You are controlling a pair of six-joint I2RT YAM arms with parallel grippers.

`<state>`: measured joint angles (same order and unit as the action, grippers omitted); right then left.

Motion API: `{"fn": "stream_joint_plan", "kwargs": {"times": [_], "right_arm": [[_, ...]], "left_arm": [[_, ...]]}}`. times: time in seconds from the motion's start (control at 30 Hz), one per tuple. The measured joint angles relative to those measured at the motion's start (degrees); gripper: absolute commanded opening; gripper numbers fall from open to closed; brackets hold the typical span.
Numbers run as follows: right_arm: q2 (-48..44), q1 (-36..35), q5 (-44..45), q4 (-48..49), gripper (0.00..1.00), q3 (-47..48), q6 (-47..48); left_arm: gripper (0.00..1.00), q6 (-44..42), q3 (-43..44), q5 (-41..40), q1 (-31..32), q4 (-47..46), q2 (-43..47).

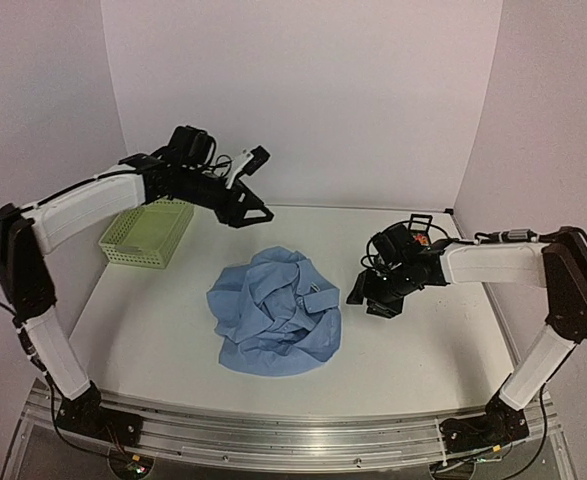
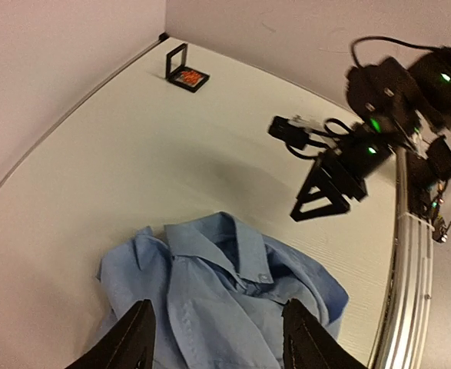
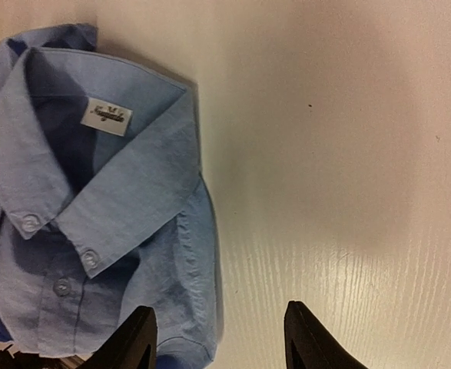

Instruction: Pin the brooch onto the clothing

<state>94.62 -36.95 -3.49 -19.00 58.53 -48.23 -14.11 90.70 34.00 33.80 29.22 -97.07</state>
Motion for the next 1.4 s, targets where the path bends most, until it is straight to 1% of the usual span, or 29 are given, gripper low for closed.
{"fn": "stream_joint_plan", "kwargs": {"times": [0.07, 0.13, 0.17, 0.33, 0.43, 0.5, 0.53, 0.67, 0.8, 0.93, 1.03, 1.1, 1.13, 1.17, 1.2, 1.23, 1.4], "right_arm": [[2.59, 0.00, 0.05, -0.03, 0.55, 0.50, 0.17], [5.25, 0.00, -0.04, 0.03, 0.55, 1.74, 0.50], [6.22, 0.00, -0.11, 0.12, 0.55, 2.30, 0.67], [8.38, -0.17, -1.57, 1.47, 0.54, 3.18, 0.84], [9.63, -1.05, -2.47, 2.40, 0.54, 3.25, 0.80], [11.19, -1.96, -2.85, 2.87, 0.52, 3.63, 0.70], [12.19, -2.37, -2.98, 3.20, 0.50, 3.93, 0.64], [14.21, -3.17, -2.89, 5.13, 0.36, 5.38, 0.46], [15.43, -3.21, -2.56, 5.73, 0.20, 6.02, 0.67], [16.54, -3.15, -2.38, 5.77, 0.10, 7.09, 1.37], [16.69, -3.06, -2.05, 5.40, 0.01, 7.39, 1.97], [16.69, -2.73, -1.85, 5.08, 0.00, 7.65, 2.32], [16.69, -2.58, -1.72, 4.85, 0.00, 7.86, 2.61], [16.68, -2.38, -1.58, 4.62, 0.00, 8.12, 2.82], [16.64, -2.04, -1.32, 4.34, 0.00, 8.48, 3.10], [16.50, -1.71, -1.10, 4.08, 0.00, 8.76, 3.37], [13.38, 0.48, 0.59, 1.42, 0.00, 10.92, 5.77]], "left_arm": [[0.70, 0.98, 8.01, -2.38, 0.00, 1.75, -7.65], [0.76, 1.13, 12.47, -4.53, 0.00, 4.24, -13.63], [0.77, 0.97, 13.51, -5.46, 0.00, 5.33, -15.59], [0.78, -0.17, 15.41, -9.70, -0.51, 10.63, -23.32], [0.78, -0.92, 18.56, -11.37, -0.98, 12.32, -27.05], [0.76, -1.78, 19.76, -11.77, -1.36, 12.40, -28.42], [0.75, -2.38, 20.09, -11.76, -1.48, 12.39, -28.82], [0.68, -4.72, 20.67, -11.28, -1.94, 13.06, -29.96], [0.61, -6.54, 19.68, -11.99, -1.92, 12.55, -30.68], [0.56, -7.87, 19.29, -12.55, -1.92, 11.73, -31.54], [0.42, -8.24, 19.58, -11.79, -1.92, 11.69, -32.58], [0.32, -8.49, 19.66, -11.04, -1.93, 11.83, -33.20], [0.25, -8.48, 19.82, -10.48, -1.95, 11.96, -33.47], [0.11, -8.62, 20.02, -9.95, -1.97, 12.20, -33.71], [0.04, -8.56, 20.26, -9.44, -1.97, 12.79, -33.89], [0.00, -8.25, 20.63, -8.80, -1.99, 13.21, -34.05], [0.00, -6.72, 22.85, -7.13, -2.08, 14.01, -34.13]]}}
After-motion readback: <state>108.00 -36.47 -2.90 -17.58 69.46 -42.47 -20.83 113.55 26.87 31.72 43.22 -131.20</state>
